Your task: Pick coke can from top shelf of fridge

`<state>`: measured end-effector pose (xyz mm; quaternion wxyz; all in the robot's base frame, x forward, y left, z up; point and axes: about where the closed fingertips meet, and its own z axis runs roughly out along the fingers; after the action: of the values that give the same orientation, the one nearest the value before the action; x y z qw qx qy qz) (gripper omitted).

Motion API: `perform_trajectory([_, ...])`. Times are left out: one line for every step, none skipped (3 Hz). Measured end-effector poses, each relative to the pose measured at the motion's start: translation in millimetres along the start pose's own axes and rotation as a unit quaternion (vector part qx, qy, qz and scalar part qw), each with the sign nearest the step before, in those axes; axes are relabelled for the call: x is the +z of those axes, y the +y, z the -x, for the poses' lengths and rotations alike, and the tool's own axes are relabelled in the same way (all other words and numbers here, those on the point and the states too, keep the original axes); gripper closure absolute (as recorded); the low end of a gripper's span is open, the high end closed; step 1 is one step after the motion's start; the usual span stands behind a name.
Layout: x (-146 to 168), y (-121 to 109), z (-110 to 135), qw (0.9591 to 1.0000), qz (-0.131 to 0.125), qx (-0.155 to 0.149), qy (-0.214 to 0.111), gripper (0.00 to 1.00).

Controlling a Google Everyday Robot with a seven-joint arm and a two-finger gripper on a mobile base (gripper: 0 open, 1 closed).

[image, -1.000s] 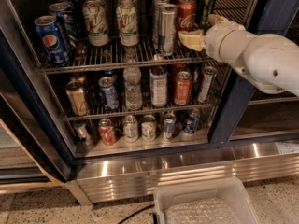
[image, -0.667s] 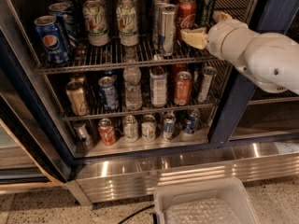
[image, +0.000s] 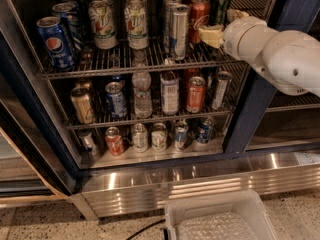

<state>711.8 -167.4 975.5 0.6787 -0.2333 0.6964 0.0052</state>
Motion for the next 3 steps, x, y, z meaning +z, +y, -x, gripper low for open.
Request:
perform_trajectory([4.1, 5.5, 2.9, 1.0000, 0.007, -0.003, 0.000, 0.38])
perform_trajectory([36.7, 25.2, 7.5, 0.9995, 0.028, -0.015, 0.003, 0.39])
perform_trajectory([38.2, 23.9, 6.6, 0.9995, 0.026, -0.015, 0.003, 0.38])
